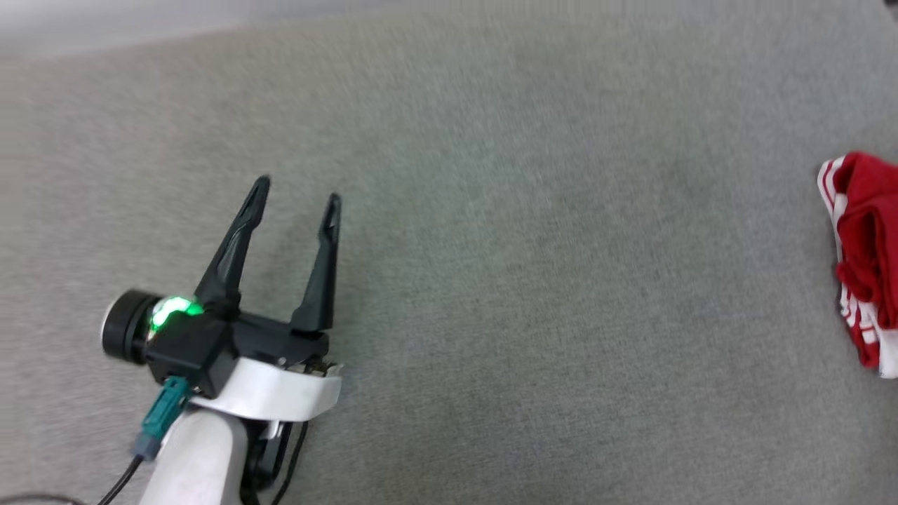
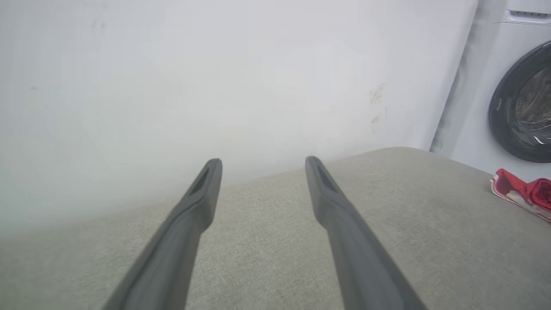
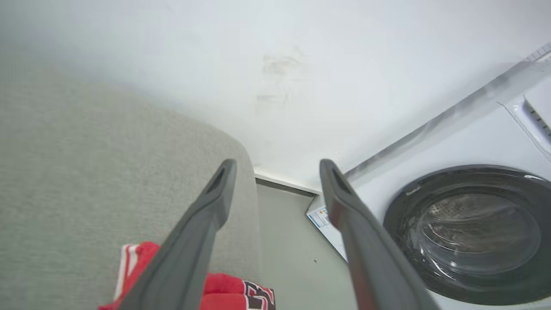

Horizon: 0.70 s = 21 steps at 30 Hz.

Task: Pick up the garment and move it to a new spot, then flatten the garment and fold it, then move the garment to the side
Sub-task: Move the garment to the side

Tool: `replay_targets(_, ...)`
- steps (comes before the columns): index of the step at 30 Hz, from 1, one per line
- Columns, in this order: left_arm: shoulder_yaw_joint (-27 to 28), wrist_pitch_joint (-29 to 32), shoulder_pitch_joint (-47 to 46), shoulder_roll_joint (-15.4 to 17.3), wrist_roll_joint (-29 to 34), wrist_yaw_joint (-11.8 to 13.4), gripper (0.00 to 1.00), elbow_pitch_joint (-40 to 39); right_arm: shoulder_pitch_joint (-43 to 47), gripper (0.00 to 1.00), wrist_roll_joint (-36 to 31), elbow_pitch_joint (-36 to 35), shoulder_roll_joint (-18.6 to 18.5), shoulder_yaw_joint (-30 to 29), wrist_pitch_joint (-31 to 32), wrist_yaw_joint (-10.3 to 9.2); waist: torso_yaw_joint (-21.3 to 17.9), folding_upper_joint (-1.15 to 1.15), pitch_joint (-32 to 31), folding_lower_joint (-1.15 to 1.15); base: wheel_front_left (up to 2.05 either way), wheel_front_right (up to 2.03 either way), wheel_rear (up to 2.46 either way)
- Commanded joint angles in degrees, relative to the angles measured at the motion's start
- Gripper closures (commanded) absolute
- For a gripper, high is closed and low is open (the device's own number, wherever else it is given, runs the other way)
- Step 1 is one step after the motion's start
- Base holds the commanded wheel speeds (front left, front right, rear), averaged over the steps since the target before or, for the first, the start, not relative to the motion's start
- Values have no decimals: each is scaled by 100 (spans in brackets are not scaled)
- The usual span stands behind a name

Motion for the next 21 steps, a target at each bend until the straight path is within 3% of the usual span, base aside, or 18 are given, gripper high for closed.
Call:
replay_targets(1, 82, -10, 148, -53, -67, 30, 0, -13, 161, 0, 65, -144, 160, -49, -54, -6, 261, 0, -468, 0, 0, 0, 0)
replay_targets(10, 788, -11, 820, -326, -230, 92, 0, 5, 1077, 0, 463, -1539, 1377, -578, -283, -6, 619, 0, -1175, 0, 0, 0, 0)
replay_targets(13, 933, -11, 946, -445, -180, 116, 0, -38, 1584, 0, 286, -1985, 1662, -648, -382, -6, 757, 0, -1299, 0, 0, 0, 0)
replay_targets(21, 1120, -11, 1246, -661, -65, 86, 0, 172, 2844, 0, 271, -2492, 2741, -762, -820, -6, 1006, 0, -1416, 0, 0, 0, 0)
